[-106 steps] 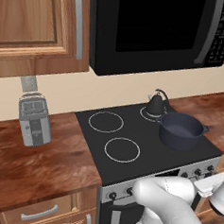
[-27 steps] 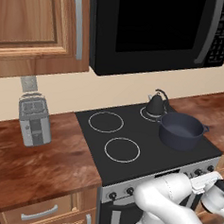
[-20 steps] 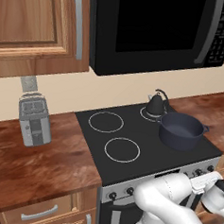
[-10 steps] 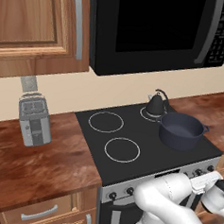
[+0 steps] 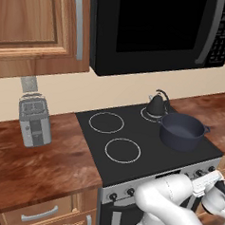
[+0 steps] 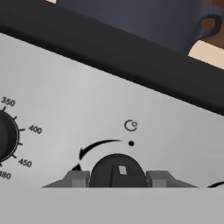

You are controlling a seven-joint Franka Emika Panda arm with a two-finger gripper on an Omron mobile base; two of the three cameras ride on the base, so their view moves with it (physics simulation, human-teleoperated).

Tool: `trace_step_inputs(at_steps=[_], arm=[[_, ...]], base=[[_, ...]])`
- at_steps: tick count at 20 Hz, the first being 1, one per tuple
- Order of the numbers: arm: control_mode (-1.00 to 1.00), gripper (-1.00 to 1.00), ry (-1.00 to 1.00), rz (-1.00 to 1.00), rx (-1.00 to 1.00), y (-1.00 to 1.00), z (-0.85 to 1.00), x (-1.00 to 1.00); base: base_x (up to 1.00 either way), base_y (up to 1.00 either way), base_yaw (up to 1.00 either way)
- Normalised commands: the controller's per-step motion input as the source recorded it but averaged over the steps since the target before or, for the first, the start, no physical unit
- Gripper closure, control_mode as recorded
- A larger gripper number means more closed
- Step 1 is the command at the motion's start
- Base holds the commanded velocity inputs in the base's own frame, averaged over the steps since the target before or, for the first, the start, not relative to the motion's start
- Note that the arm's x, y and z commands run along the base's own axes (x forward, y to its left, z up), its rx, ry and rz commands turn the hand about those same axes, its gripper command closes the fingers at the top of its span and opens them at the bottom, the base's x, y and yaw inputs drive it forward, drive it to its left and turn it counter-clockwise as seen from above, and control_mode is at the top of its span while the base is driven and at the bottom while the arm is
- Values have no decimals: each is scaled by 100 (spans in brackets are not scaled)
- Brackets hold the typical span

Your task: Pick the kettle from the cabinet and place it on a stove burner. Then pick the pot from the counter and place it on another stove burner. Finally, turn both burners on.

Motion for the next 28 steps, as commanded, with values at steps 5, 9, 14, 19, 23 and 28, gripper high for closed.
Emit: trace_step_inputs(at_steps=[5, 9, 14, 19, 23, 28], arm=[[-100, 100, 0, 0, -23, 0, 0, -3], [-100, 100, 0, 0, -23, 0, 0, -3], [-100, 100, 0, 0, -24, 0, 0, -1], [-100, 100, 0, 0, -18, 0, 0, -2], [-100, -100, 0, 0, 0, 0, 0, -1], [-100, -100, 0, 0, 1, 0, -1, 0]], base=[[0, 0, 0], [0, 0, 0], [0, 0, 0], [0, 0, 0], [0, 0, 0], [0, 0, 0]])
